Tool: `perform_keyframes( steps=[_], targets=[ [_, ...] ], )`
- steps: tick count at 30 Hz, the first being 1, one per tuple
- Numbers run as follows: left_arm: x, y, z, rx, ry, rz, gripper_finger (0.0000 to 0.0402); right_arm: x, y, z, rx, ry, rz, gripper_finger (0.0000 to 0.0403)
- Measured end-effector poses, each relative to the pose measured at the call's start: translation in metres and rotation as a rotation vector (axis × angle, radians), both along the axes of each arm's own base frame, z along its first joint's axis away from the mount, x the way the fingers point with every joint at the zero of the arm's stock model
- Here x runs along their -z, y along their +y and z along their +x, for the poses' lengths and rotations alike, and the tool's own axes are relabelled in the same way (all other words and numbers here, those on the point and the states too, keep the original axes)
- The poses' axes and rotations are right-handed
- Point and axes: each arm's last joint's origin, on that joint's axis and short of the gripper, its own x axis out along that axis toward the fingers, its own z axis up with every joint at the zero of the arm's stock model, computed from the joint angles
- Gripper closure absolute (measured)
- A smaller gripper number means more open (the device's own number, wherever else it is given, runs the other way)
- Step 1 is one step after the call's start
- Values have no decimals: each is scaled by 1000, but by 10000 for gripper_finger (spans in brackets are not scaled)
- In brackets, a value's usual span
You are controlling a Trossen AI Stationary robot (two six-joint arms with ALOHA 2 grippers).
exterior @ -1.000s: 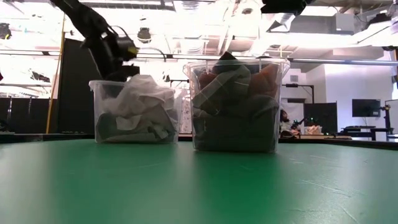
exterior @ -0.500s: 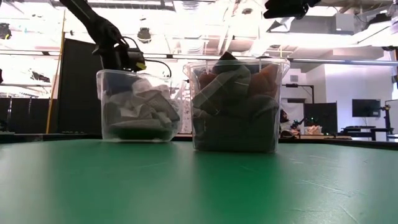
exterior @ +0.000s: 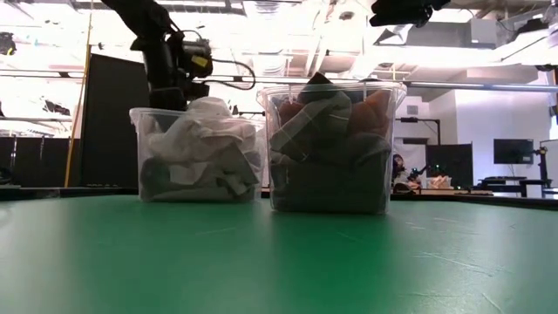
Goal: Sort towels by color in basket
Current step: Put the white towel into the left transparent bin, then return to Home Position
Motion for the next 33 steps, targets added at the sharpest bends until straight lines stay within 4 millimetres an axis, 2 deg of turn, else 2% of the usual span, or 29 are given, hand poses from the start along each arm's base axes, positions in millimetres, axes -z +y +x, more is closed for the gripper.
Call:
perform_keyframes(
  steps=[8,12,18,23,28,33],
  targets=[
    [-26,-22,-7,-7,32,142,197,-1,0,-1,0,-6,1,175],
    [-52,-34,-20,-33,-9,163,161,-9,-2,-11,-1,-46,-2,175],
    [-98,-57,-41,-45,-170,258,153,-27,-9,-48,3,-128,-20,175],
    [-125,-81,-61,-17,-339,327,153,-32,-15,-86,6,-144,-7,175],
    [-138,-108,-85,21,-539,337,153,-28,-19,-121,4,-129,36,175],
    [-134,-128,-110,44,-715,388,155,-19,-24,-148,9,-177,73,175]
  ],
)
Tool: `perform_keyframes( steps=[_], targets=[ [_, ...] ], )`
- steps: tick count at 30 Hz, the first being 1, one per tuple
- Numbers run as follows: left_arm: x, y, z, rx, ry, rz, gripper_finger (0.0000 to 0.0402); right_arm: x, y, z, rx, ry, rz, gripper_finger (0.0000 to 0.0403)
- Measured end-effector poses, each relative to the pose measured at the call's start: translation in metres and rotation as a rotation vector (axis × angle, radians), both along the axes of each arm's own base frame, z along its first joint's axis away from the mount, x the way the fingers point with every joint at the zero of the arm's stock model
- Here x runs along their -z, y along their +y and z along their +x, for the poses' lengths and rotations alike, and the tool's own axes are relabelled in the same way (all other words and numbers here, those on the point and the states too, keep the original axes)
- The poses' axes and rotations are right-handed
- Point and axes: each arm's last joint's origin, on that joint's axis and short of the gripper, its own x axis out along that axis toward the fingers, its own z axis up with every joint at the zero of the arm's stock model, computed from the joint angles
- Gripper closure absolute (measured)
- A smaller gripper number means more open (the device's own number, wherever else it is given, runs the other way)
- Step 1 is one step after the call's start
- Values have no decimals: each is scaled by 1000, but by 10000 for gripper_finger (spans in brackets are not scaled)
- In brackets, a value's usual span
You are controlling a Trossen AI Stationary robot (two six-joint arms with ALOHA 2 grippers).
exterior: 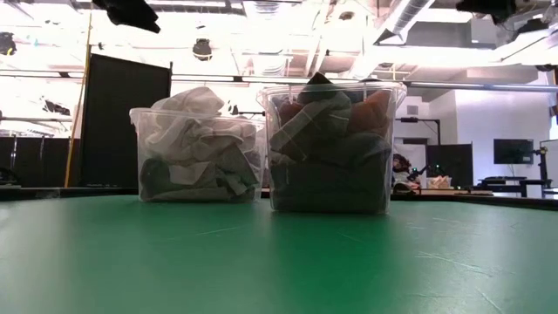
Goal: Sort towels by color in basket
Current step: Return to Home Position
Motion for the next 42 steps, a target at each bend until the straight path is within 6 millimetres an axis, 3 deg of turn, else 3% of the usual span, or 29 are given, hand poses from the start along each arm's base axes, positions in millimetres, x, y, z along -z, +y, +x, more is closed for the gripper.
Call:
perform_keyframes(
  steps=[6,12,18,26,32,39,42],
  targets=[
    [22,-14,-22,20,-162,10,156,27,-4,-19,4,-51,13,175],
    [59,-20,-28,59,-252,-30,156,54,-6,-30,3,-103,22,175],
    [95,-20,-26,93,-352,-74,156,56,-7,-40,2,-193,29,175],
    [136,-20,-24,117,-541,-120,157,56,-7,-37,5,-192,28,175],
    [161,-19,-20,123,-636,-148,157,47,-6,-31,25,-350,24,175],
    [198,-15,-11,113,-630,-182,157,67,-3,-11,24,-355,-68,175],
    [205,-14,-10,114,-636,-190,157,77,-1,-2,27,-384,-106,175]
  ],
)
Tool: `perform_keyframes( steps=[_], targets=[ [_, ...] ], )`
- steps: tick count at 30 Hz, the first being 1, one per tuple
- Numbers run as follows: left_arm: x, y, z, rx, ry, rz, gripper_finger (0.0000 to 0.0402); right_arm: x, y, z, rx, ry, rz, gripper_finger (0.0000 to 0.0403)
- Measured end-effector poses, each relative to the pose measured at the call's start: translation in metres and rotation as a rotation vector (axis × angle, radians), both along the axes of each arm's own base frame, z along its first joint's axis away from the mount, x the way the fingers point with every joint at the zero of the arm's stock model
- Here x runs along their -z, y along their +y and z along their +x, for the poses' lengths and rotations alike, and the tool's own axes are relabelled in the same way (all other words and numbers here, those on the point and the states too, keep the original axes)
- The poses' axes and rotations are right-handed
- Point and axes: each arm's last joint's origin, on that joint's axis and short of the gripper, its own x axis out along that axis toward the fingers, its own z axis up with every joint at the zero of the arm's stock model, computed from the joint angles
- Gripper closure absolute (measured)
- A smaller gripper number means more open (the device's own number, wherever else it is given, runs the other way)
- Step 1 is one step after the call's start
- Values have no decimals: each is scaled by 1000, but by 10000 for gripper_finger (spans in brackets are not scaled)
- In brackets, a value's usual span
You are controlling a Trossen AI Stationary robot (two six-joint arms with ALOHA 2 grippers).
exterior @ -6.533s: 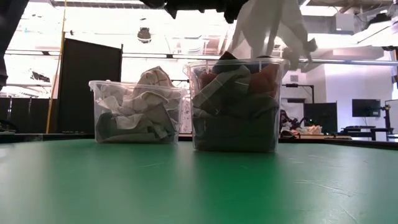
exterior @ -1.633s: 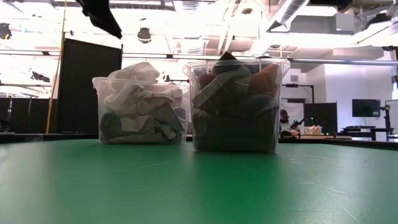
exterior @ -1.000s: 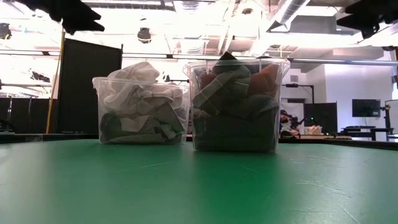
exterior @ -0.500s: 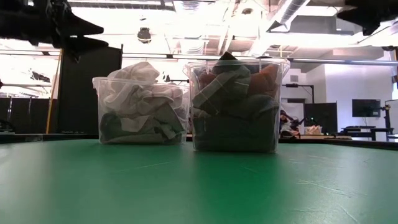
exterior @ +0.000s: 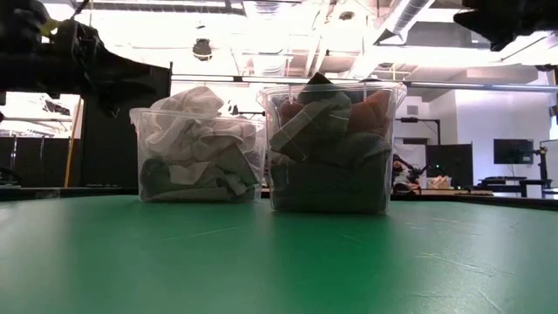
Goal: Sort towels by color in basket
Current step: Return to Home Position
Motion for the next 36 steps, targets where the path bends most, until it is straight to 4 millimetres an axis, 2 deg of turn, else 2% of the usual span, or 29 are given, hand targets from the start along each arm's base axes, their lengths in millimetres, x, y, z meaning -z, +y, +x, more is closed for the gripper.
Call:
perform_keyframes(
  steps=[6,12,18,24,28,36],
  targets=[
    [-1,-2,1,40,-5,25,157,18,2,11,4,34,-38,181],
    [1,-3,2,55,14,40,157,31,3,18,7,36,-55,205],
    [4,-5,2,68,46,60,157,53,5,28,8,53,-62,231],
    [4,-6,3,99,52,100,157,69,3,34,40,15,-7,251],
    [4,-6,3,102,48,81,157,76,0,36,50,0,109,255],
    [4,-6,3,103,48,77,157,85,-2,37,67,67,164,253]
  ],
)
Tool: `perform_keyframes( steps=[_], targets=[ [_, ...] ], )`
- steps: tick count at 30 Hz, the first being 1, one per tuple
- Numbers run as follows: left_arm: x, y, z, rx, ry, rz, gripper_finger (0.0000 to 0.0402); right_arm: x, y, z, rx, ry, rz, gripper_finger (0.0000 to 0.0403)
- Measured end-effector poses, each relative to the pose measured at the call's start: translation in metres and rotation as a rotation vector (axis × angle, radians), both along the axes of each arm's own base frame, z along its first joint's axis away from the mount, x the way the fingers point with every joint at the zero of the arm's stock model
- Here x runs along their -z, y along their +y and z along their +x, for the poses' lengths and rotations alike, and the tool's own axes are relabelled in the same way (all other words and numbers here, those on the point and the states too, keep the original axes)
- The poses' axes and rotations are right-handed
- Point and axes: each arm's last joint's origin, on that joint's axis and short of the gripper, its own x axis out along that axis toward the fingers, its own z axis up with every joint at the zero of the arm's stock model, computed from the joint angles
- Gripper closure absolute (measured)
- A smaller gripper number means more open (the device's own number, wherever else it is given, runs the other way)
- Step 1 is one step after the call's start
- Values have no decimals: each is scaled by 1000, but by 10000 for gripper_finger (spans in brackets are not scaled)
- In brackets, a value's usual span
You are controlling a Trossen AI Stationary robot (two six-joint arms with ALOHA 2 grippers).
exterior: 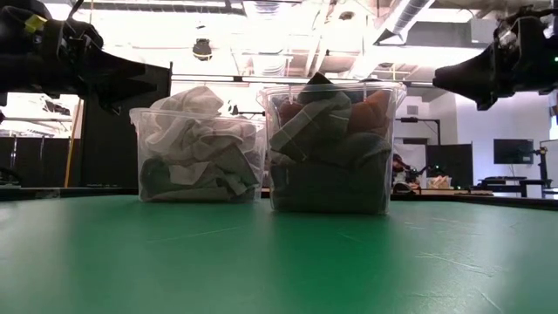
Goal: Sort towels by color in basket
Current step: Return to Home Position
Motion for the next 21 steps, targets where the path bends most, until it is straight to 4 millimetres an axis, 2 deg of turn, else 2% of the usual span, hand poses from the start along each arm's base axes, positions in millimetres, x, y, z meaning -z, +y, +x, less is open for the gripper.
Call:
perform_keyframes(
  steps=[9,21],
  targets=[
    [0,0,0,1,0,-1,157,9,0,0,0,98,-9,252],
    [0,0,0,1,1,-2,157,10,0,0,0,112,-10,252]
  ],
)
